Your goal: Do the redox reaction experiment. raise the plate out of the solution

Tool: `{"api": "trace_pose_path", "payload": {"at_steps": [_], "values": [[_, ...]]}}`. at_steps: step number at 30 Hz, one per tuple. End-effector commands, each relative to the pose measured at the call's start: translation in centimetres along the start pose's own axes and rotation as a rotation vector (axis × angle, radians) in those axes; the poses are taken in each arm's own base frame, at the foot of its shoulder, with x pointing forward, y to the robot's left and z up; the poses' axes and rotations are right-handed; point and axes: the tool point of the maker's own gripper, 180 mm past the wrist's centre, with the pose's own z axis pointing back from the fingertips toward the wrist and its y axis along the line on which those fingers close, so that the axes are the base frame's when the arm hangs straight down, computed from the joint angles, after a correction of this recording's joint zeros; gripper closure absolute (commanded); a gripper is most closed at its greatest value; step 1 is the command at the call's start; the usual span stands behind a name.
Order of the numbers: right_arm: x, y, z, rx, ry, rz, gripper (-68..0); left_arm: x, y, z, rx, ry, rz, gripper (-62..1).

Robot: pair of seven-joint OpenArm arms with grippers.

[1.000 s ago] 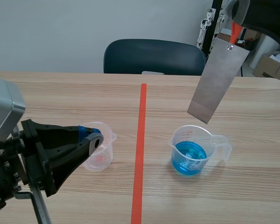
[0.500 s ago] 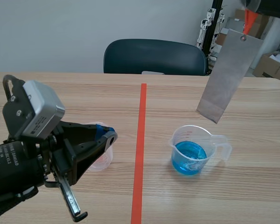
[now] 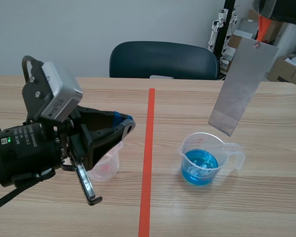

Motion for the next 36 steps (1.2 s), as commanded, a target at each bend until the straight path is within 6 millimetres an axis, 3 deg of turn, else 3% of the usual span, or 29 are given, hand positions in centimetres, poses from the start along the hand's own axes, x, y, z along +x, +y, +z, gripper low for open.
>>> {"api": "trace_pose_path", "payload": {"at_steps": [1,12,21,36], "values": [[1.4,0.0,-0.1,0.003,-0.040,0.013,0.0,1.0,-0.1,-0.5,0.002,-0.034,0.006,-2.5],[1.4,0.0,-0.1,0.003,-0.040,0.013,0.0,1.7,-0.5,-2.1,-0.042,-0.034,-0.041,-2.5],[1.4,0.0,-0.2,0.003,-0.042,0.012,0.0,-0.7,-0.1,-3.3,-0.063,0.010,-0.020,-2.5],[1.4,0.0,-0.1,0.001,-0.045,0.009,0.0,1.1,-1.3,-5.2,-0.140,-0.035,-0.077,-2.5]]}}
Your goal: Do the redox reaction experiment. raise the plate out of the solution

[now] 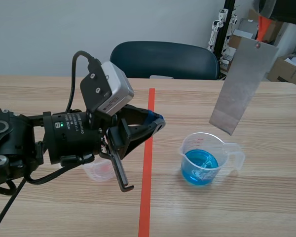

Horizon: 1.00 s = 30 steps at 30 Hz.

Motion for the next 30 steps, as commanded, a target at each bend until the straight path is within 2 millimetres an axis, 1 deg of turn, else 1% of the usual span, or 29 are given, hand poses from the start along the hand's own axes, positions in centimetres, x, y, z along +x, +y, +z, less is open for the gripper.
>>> {"api": "trace_pose_path", "payload": {"at_steps": [1,6,15,23,30], "values": [[1.4,0.0,-0.1,0.001,-0.044,0.009,0.0,1.7,0.0,-0.4,-0.006,-0.051,-0.017,-2.5],[1.4,0.0,-0.1,0.001,-0.044,0.010,0.0,1.8,0.4,-0.6,-0.008,-0.048,-0.032,-2.5],[1.5,0.0,-0.1,0.001,-0.047,0.010,0.0,0.7,0.6,-1.6,-0.015,-0.032,-0.013,-2.5],[1.5,0.0,-0.1,0.001,-0.047,0.010,0.0,1.2,0.4,-2.3,-0.024,-0.056,-0.002,-2.5],[1.5,0.0,-0.1,0.001,-0.047,0.010,0.0,1.8,0.0,-2.9,-0.060,-0.059,-0.036,-2.5]]}}
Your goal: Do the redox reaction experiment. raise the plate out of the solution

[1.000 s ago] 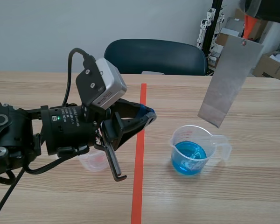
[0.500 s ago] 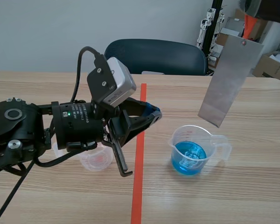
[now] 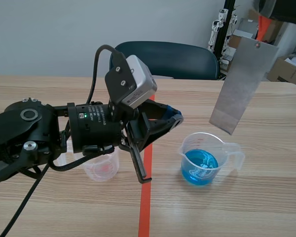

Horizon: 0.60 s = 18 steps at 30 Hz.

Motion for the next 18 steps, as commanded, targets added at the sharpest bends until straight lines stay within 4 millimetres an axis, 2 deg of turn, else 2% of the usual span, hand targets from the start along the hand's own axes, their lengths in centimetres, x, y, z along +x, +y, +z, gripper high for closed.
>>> {"api": "trace_pose_path", "payload": {"at_steps": [1,8,18], "values": [[1.4,0.0,-0.1,0.001,-0.044,0.010,0.0,0.9,0.0,-0.3,-0.001,-0.029,-0.008,-2.5],[1.4,0.0,-0.1,0.001,-0.044,0.010,0.0,-0.4,-0.3,-0.9,-0.005,-0.011,0.023,-2.5],[1.4,0.0,-0.1,0.001,-0.044,0.010,0.0,-0.2,-0.2,-0.9,-0.005,-0.020,0.022,-2.5]]}}
